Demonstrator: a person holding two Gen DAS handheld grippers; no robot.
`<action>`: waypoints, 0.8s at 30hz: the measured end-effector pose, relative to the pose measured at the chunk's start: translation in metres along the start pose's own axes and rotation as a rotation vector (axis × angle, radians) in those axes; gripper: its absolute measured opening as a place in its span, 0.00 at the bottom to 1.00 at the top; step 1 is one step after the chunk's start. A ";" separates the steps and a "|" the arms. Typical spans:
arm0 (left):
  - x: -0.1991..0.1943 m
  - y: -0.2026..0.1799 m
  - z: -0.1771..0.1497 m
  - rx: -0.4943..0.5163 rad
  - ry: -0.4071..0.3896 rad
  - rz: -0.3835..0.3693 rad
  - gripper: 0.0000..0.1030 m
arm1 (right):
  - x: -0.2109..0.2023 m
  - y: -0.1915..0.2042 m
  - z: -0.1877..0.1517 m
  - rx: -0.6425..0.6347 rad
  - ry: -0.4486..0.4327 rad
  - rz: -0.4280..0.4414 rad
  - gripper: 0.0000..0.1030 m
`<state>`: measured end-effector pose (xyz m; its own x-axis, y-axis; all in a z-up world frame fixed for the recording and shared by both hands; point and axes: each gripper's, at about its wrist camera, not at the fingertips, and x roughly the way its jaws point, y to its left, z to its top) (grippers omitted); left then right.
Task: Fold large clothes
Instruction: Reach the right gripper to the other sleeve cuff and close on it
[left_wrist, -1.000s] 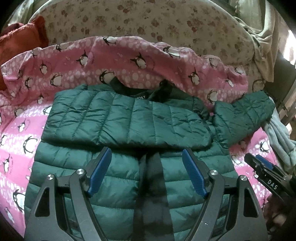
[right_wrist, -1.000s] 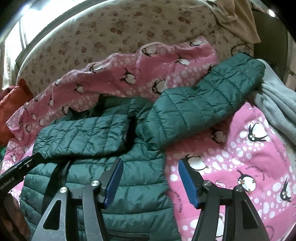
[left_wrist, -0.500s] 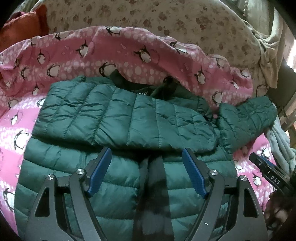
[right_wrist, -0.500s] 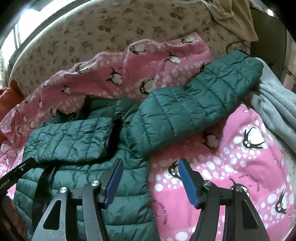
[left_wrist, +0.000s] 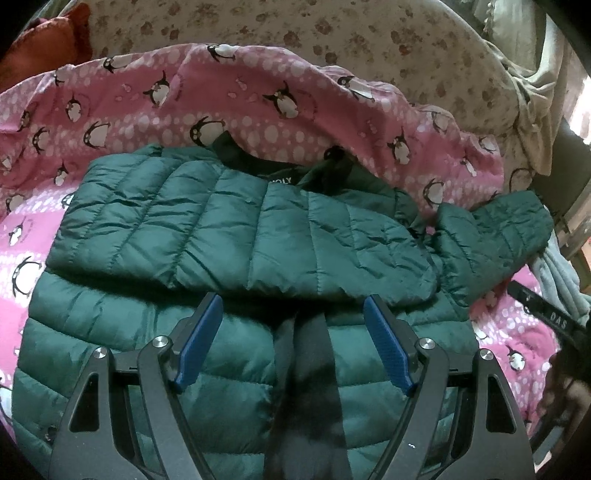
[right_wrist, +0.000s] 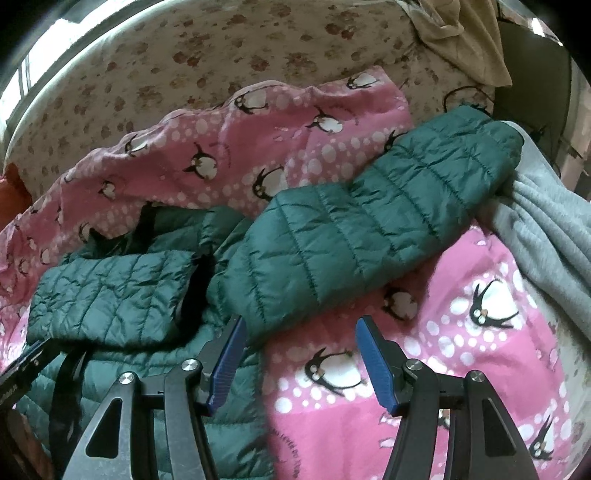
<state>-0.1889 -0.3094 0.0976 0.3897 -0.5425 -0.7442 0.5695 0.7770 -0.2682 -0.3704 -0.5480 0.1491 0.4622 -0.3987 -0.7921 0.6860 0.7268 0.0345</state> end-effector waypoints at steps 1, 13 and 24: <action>0.001 0.000 -0.001 0.001 -0.002 -0.001 0.77 | 0.000 -0.002 0.002 0.000 -0.001 -0.004 0.58; 0.026 0.011 -0.015 -0.014 0.027 -0.024 0.77 | 0.014 -0.060 0.046 0.057 -0.019 -0.111 0.59; 0.030 0.013 -0.023 0.006 0.001 -0.033 0.77 | 0.020 -0.134 0.093 0.188 -0.086 -0.221 0.59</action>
<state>-0.1869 -0.3082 0.0577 0.3701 -0.5673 -0.7356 0.5865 0.7568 -0.2886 -0.4010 -0.7052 0.1852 0.3308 -0.5873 -0.7386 0.8633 0.5045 -0.0145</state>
